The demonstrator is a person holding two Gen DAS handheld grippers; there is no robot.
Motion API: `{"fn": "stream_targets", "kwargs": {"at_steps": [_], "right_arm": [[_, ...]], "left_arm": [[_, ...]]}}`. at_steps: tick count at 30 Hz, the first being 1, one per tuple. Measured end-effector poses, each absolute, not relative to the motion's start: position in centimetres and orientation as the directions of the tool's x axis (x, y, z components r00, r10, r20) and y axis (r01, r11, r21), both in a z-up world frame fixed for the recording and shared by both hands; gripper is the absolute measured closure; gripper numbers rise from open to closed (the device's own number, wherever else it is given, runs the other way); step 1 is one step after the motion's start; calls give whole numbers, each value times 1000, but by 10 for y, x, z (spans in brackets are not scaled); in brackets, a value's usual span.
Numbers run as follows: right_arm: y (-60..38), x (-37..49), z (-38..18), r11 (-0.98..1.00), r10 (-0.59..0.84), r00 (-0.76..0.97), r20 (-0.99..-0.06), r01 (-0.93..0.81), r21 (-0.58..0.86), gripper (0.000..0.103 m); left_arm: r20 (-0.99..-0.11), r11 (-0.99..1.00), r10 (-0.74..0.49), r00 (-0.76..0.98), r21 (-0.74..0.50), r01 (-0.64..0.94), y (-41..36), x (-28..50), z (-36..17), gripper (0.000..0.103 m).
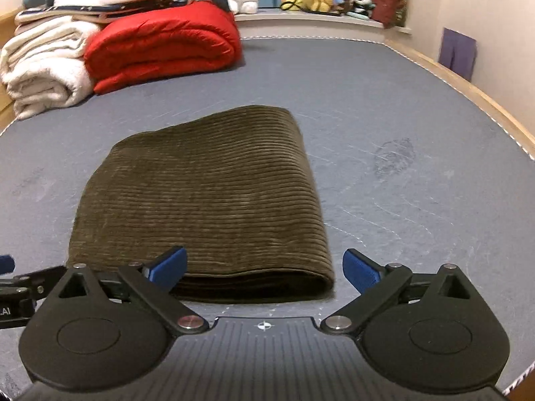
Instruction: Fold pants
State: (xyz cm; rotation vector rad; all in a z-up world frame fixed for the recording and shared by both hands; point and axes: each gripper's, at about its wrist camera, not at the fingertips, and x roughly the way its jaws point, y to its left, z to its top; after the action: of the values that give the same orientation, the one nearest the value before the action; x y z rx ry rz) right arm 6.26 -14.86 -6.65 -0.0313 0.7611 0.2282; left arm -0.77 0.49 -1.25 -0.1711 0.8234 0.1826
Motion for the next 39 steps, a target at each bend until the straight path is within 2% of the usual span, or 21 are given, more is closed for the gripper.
{"fn": "stream_targets", "kwargs": {"at_steps": [4,39], "right_arm": [[-137,64,-69,974,165,711,-684,-228,-3,3],[-125,50,-66,966,166,723,-671,-255,-35,2]], "left_arm": [[-749,968,84,657,-96,-234,8,-5,-15,0],[-737,972,63,673,-109,-210,8,-10,-12,0]]}}
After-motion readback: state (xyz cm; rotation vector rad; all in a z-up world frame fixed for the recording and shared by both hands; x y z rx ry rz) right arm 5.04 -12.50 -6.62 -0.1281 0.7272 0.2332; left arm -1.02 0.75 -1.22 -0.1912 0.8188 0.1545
